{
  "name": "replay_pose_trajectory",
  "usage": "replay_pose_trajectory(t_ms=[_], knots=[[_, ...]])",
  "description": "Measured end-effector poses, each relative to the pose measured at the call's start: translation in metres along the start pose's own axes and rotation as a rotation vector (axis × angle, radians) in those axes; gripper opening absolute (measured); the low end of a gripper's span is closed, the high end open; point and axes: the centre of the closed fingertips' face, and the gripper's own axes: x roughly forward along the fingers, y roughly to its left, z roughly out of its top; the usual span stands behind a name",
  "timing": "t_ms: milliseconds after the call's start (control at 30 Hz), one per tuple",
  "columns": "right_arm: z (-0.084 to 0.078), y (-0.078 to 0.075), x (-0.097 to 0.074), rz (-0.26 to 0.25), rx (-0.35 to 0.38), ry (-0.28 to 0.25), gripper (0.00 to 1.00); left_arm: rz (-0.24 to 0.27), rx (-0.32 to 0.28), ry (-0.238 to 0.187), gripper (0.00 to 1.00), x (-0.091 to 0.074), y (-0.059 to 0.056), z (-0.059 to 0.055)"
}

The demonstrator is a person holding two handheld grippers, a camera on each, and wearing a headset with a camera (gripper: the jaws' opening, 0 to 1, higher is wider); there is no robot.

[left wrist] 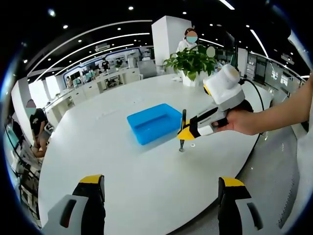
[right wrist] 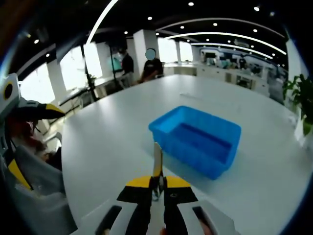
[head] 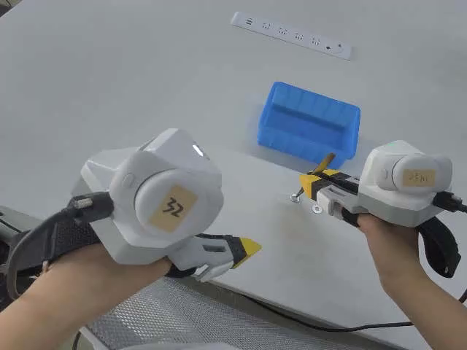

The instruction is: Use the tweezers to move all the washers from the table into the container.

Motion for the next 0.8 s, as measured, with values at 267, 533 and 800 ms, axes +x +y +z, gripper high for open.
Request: replay_pose_trajectory(t_ms=[267,533,800], knots=[[-0.0059,0.0041,-0.0034,0.0,0.001,-0.003,0.04,-0.003,0.003,-0.004,0.99,0.0013,-0.0023,0.0016],[-0.0063,0.0019,-0.0034,0.002,0.013,0.019,0.04,-0.003,0.008,-0.002,0.99,-0.0001,-0.0022,0.0008],[-0.0048,0.0049,0.0001,0.001,-0.033,0.027,0.04,0.002,0.006,0.0,0.99,-0.0007,0.0002,-0.0001]])
